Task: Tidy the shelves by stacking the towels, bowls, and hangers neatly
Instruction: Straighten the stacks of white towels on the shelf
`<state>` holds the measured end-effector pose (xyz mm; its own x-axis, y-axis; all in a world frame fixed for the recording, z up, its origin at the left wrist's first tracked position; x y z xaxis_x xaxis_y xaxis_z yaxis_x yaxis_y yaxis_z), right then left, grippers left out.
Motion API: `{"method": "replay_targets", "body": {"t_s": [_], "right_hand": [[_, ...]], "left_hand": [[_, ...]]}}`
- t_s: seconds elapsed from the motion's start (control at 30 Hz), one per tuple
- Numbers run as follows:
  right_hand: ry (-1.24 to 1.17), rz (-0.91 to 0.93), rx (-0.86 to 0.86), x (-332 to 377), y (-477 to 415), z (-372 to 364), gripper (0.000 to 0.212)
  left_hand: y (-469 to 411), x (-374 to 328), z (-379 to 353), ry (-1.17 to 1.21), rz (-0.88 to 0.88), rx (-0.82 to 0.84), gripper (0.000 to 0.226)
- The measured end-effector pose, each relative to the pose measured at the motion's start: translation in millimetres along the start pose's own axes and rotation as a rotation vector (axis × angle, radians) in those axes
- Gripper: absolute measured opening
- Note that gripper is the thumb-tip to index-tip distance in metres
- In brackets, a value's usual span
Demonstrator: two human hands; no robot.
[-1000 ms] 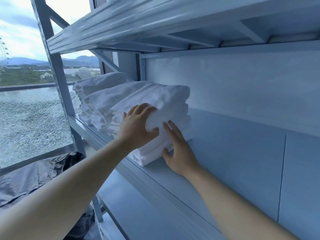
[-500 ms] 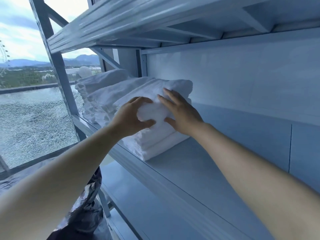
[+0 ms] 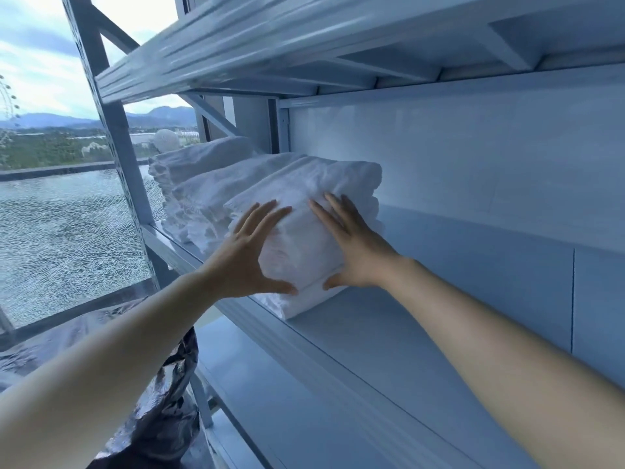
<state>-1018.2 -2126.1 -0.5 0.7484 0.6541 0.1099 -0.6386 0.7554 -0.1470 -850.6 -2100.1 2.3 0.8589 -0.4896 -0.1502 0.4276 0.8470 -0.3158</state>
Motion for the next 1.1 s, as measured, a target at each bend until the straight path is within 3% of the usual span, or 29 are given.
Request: {"method": "replay_targets", "body": {"t_s": [0.13, 0.37, 0.53, 0.73, 0.93, 1.1], "right_hand": [[0.020, -0.019, -0.049, 3, -9, -6, 0.142], [0.019, -0.083, -0.062, -2, -16, -4, 0.135], [0.083, -0.114, -0.120, 10, -11, 4, 0.118], [0.123, 0.039, -0.167, 62, -19, 6, 0.100], [0.127, 0.024, -0.182, 69, -21, 8, 0.093], [0.077, -0.036, -0.210, 69, -18, 6, 0.090]], "left_hand": [[0, 5, -4, -0.105, -0.016, 0.004, 0.134], [-6, 4, -10, -0.120, -0.009, 0.003, 0.129], [1, 21, 5, -0.086, -0.152, -0.011, 0.111], [13, 78, 21, -0.186, -0.149, -0.069, 0.083], [13, 131, 15, -0.432, -0.064, 0.024, 0.115], [2, 141, 12, -0.394, -0.082, -0.036, 0.113]]}}
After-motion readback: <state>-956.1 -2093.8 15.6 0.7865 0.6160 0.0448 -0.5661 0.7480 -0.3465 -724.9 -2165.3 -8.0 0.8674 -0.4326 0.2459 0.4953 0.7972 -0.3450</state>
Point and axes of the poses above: each hand's wrist, its own y-axis away from the middle knuckle, its own z-axis out of the back of the hand, x = y × z, the point moved 7 cm from there along -y, towards the middle knuckle, and after that the axes turned 14 degrees about x, right-handed, at the moved point
